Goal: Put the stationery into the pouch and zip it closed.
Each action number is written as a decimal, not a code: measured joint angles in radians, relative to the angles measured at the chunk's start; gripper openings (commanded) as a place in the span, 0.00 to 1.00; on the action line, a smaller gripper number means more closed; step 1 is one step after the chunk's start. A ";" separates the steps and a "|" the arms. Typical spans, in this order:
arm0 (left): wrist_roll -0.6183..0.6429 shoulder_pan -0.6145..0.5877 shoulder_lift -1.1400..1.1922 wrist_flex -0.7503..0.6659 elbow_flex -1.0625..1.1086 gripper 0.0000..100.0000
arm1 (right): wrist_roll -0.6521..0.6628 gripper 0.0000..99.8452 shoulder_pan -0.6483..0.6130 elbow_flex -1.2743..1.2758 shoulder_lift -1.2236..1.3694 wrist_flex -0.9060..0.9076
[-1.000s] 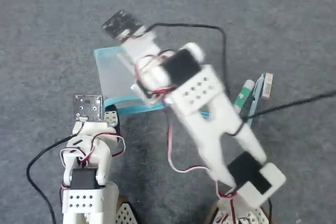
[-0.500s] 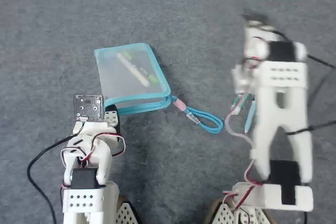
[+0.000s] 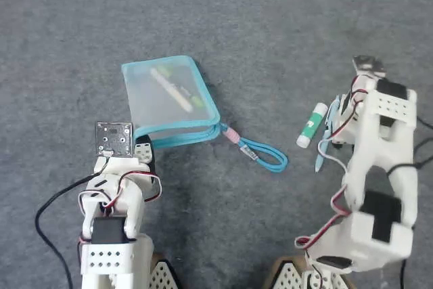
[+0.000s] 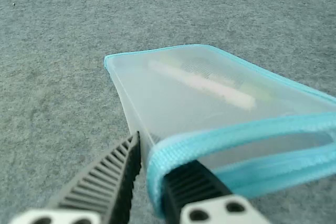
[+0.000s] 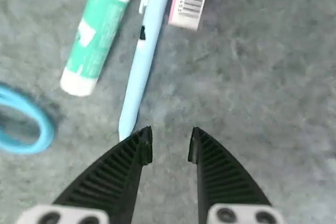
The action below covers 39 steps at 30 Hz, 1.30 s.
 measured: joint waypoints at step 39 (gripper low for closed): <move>-0.018 0.000 0.000 0.000 0.000 0.01 | -0.069 0.12 -0.037 -0.066 0.252 -0.470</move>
